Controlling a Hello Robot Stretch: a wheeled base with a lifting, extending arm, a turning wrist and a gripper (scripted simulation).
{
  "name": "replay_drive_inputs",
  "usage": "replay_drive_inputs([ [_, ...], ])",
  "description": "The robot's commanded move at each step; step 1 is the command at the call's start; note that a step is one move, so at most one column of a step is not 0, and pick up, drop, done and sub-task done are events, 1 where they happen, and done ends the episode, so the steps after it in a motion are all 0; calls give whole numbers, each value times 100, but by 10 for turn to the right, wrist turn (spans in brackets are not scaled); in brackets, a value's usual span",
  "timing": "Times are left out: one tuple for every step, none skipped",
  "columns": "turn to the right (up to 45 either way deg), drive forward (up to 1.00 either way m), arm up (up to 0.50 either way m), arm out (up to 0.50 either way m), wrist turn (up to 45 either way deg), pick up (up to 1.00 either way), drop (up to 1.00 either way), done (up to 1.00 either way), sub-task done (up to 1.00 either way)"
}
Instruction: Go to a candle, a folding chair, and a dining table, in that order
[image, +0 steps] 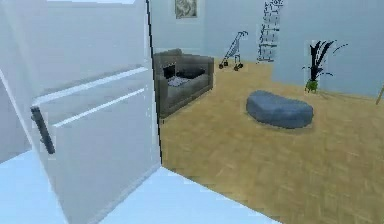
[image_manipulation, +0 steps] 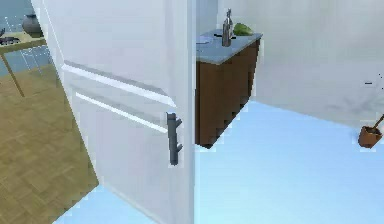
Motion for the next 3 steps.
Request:
replay_drive_inputs([
  [300,0,0,0,0,0,0,0,0],
  [0,100,0,0,0,0,0,0,0],
  [30,0,0,0,0,0,0,0,0],
])
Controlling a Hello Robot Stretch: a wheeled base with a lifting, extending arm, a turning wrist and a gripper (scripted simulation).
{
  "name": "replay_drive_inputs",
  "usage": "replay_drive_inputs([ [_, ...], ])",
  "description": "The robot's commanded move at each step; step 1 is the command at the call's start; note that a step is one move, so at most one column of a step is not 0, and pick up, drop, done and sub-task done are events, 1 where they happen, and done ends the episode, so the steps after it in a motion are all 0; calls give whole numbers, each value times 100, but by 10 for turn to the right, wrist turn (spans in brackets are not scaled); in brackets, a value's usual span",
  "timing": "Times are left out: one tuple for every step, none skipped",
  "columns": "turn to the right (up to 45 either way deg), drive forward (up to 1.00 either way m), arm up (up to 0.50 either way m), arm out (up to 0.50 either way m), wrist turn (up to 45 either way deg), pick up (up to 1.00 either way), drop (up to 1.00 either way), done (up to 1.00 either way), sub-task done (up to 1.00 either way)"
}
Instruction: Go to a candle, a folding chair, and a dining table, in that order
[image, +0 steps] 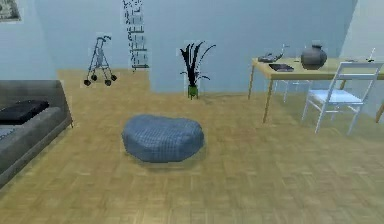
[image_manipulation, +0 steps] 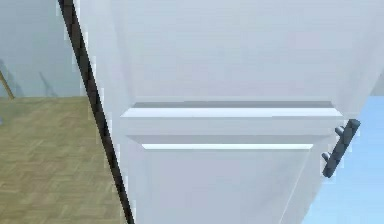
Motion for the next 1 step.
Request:
replay_drive_inputs([
  [0,50,0,0,0,0,0,0,0],
])
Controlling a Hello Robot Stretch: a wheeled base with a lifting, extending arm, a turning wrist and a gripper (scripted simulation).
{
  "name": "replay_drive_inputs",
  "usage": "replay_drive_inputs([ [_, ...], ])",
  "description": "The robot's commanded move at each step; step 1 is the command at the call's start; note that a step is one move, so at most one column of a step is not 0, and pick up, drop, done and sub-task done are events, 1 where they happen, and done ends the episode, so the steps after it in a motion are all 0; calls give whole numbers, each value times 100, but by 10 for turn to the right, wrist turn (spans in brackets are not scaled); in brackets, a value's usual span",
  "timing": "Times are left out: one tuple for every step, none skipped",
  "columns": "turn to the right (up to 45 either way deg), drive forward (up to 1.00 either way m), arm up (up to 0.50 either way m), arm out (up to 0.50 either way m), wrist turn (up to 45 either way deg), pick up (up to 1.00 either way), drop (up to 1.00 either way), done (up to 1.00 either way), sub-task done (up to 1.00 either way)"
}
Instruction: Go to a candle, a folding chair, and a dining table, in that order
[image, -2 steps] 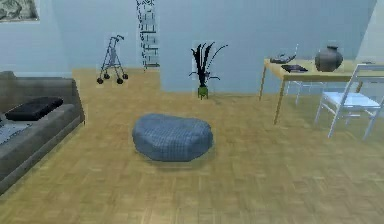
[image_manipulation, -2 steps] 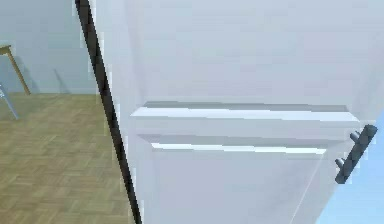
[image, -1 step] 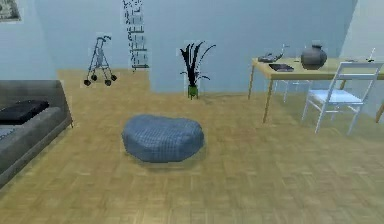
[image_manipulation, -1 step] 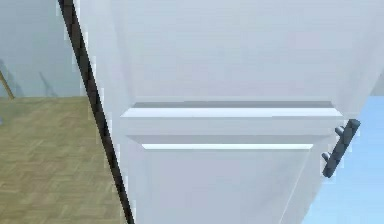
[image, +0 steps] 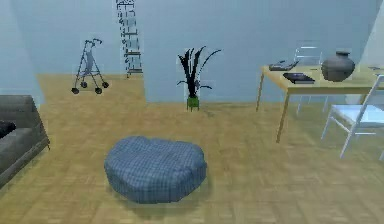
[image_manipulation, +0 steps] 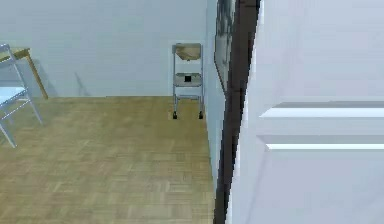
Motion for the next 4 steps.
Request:
replay_drive_inputs([
  [300,0,0,0,0,0,0,0,0],
  [30,0,0,0,0,0,0,0,0],
  [0,45,0,0,0,0,0,0,0],
  [330,0,0,0,0,0,0,0,0],
])
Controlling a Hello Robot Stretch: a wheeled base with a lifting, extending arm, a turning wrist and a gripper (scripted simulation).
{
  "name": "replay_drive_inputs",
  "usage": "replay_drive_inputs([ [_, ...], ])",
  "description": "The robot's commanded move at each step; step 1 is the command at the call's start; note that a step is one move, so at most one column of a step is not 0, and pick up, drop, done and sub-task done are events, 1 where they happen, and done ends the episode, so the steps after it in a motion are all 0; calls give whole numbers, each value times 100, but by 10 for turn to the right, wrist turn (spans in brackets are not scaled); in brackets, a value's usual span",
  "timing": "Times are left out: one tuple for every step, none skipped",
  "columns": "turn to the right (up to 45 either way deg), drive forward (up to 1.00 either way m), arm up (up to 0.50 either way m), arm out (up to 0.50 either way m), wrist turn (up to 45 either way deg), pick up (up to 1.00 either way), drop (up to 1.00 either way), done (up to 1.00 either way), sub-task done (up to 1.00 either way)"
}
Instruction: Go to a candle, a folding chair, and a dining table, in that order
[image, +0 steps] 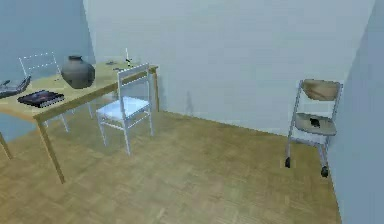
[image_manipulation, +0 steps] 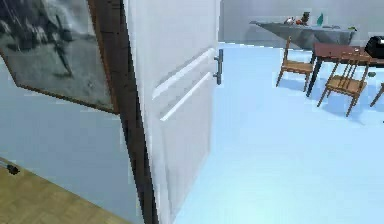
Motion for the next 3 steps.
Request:
replay_drive_inputs([
  [0,100,0,0,0,0,0,0,0],
  [0,100,0,0,0,0,0,0,0],
  [-420,0,0,0,0,0,0,0,0],
])
